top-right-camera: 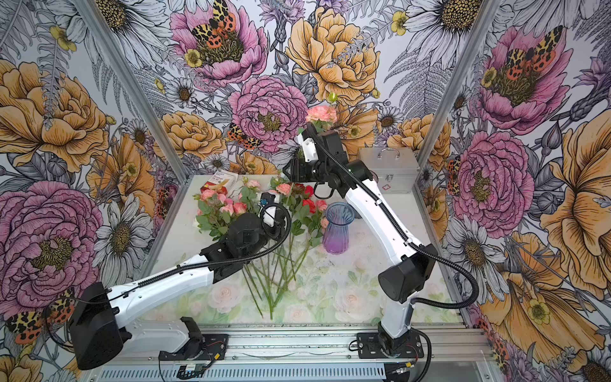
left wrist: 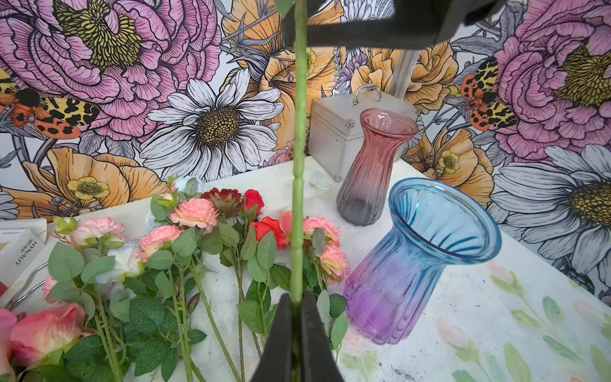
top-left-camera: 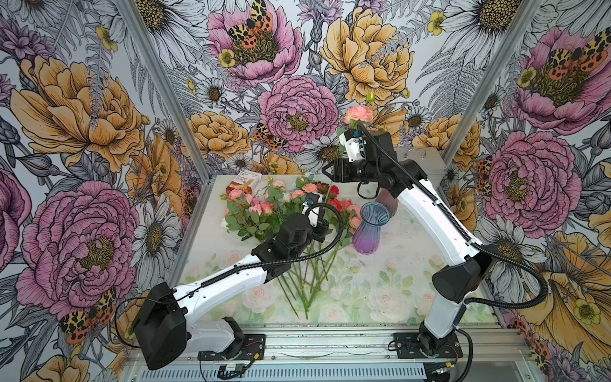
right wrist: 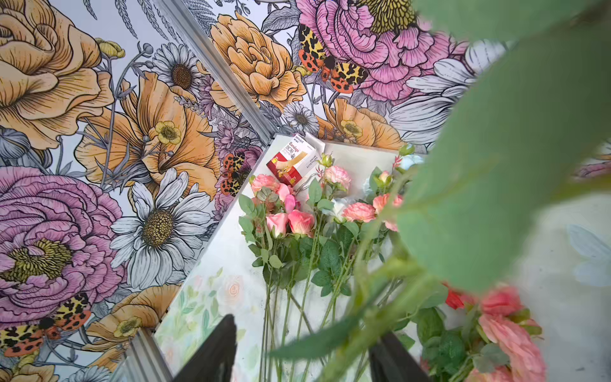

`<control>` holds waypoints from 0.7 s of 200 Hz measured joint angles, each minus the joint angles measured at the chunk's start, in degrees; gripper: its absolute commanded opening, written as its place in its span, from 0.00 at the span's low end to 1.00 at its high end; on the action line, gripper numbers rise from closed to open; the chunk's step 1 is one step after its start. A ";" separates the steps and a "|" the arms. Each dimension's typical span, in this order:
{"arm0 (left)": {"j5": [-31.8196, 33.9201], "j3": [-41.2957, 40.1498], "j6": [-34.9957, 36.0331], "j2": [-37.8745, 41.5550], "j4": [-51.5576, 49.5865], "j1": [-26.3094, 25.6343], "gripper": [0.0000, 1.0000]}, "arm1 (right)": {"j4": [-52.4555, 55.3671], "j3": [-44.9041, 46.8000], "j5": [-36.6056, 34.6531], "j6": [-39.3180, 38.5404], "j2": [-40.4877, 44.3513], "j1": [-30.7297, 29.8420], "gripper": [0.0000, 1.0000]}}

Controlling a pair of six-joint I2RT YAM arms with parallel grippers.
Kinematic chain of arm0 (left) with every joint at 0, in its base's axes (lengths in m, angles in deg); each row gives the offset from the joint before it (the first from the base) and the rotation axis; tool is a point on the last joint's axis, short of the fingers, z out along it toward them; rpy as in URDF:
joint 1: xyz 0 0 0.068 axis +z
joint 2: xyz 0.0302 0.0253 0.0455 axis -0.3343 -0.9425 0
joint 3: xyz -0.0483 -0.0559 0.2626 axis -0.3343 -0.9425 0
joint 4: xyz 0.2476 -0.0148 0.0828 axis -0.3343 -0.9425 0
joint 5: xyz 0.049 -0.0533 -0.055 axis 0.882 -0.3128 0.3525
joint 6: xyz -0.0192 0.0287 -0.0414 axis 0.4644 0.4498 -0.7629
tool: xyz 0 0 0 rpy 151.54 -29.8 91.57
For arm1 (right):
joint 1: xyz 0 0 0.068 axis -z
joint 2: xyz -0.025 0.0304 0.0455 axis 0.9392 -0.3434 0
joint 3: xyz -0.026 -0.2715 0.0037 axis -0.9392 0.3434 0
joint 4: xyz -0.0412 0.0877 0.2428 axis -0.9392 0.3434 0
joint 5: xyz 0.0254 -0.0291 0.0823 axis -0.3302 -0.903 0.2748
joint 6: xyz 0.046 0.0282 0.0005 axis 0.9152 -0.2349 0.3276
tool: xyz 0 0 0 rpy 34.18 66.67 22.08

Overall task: Place the pink flowers into the vase
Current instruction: Place the flower in the vase.

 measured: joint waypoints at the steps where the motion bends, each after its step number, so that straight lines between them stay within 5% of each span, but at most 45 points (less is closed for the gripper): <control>1: 0.00 -0.04 0.00 0.04 -0.02 0.00 0.00 | -0.02 -0.04 0.02 -0.15 -0.04 0.00 0.47; 32: 0.09 -0.83 -0.02 0.70 -0.04 -0.13 0.00 | -0.02 -0.15 -0.61 -0.02 -0.09 -0.17 0.07; 78: 0.17 -1.22 -0.04 0.90 -0.09 -0.37 0.01 | -0.44 -0.11 -2.16 -0.39 0.42 -1.53 0.00; 89: 0.17 -1.22 0.00 0.90 0.13 -0.37 0.23 | -0.42 0.02 -2.67 -0.81 0.68 -1.60 0.00; 111: 0.15 -1.22 -0.20 1.05 0.42 -0.37 0.96 | -0.37 0.76 -4.61 -2.38 1.42 -1.62 0.00; 140: 0.15 -1.22 -0.20 2.14 0.37 -0.37 0.98 | -0.20 1.86 -9.53 -5.66 3.43 -1.62 0.00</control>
